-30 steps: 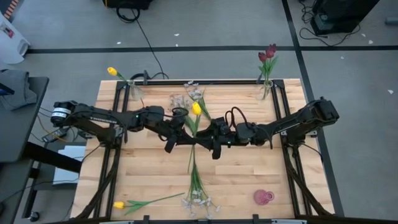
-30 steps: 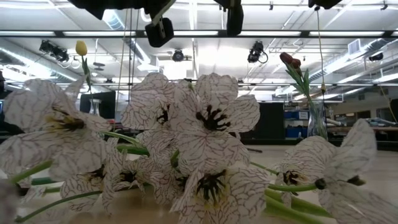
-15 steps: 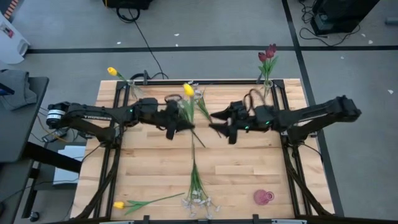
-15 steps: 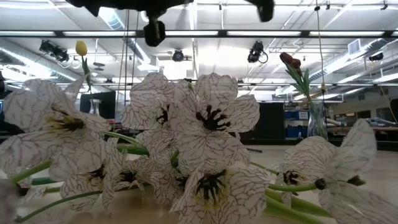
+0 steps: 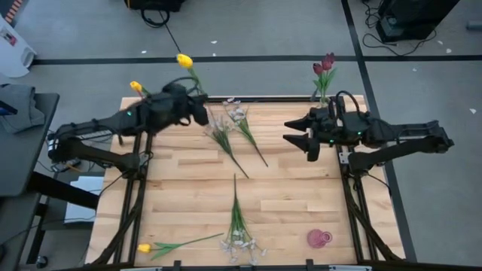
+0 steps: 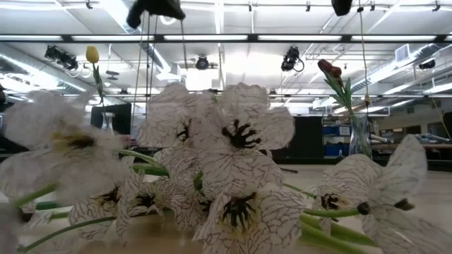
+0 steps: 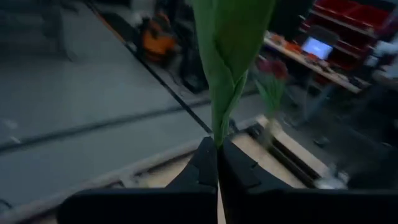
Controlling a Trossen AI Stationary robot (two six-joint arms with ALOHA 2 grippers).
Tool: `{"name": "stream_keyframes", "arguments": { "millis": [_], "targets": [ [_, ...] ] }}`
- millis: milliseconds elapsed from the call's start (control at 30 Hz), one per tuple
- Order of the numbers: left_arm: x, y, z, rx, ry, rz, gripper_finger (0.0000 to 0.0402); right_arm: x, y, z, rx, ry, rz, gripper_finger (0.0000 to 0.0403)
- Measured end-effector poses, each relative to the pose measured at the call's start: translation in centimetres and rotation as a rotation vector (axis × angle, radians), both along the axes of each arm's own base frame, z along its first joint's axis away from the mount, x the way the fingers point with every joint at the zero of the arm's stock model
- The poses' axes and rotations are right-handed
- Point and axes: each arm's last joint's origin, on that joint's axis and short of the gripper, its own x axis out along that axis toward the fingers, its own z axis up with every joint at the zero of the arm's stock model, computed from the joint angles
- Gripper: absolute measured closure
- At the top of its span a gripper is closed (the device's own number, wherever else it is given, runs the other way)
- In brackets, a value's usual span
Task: Sort flowers into vase by color
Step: Put the top yellow flower into the left transparent vase
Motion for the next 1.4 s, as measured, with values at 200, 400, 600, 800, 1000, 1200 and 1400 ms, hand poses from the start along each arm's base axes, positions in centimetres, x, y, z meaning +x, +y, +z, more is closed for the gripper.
{"name": "stream_keyframes", "arguments": {
  "millis": [200, 400, 600, 800, 1000, 1200, 1400],
  "targets": [
    [-1.5, 1.5, 2.6, 0.071, 0.078, 0.147, 0.0401, -0.2, -0.5, -0.4, 0.004, 0.039, -0.031, 0.0109],
    [-2.8, 3.2, 2.2, 0.089, 0.197, 0.343, 0.0401, 0.2, -1.2, -0.8, 0.048, 0.06, -0.081, 0.011],
    [-3.9, 5.3, 1.5, 0.123, 0.374, 0.446, 0.04, 0.3, -1.9, -0.9, 0.064, 0.059, -0.159, 0.011],
    [-5.7, 7.6, 1.3, 0.1, 0.441, 0.538, 0.0399, 0.2, -2.6, -0.8, 0.095, 0.04, -0.239, 0.011],
    [-7.5, 9.4, 1.1, 0.059, 0.467, 0.617, 0.0398, 0.1, -3.2, -0.8, 0.114, 0.03, -0.298, 0.011],
    [-8.7, 10.8, 1.2, 0.056, 0.487, 0.561, 0.0398, 0.1, -3.3, -0.8, 0.121, 0.027, -0.308, 0.011],
    [-9.5, 11.7, 0.6, 0.022, 0.474, 0.567, 0.0399, 0.1, -3.3, -0.8, 0.122, 0.027, -0.308, 0.011]
  ]
}}
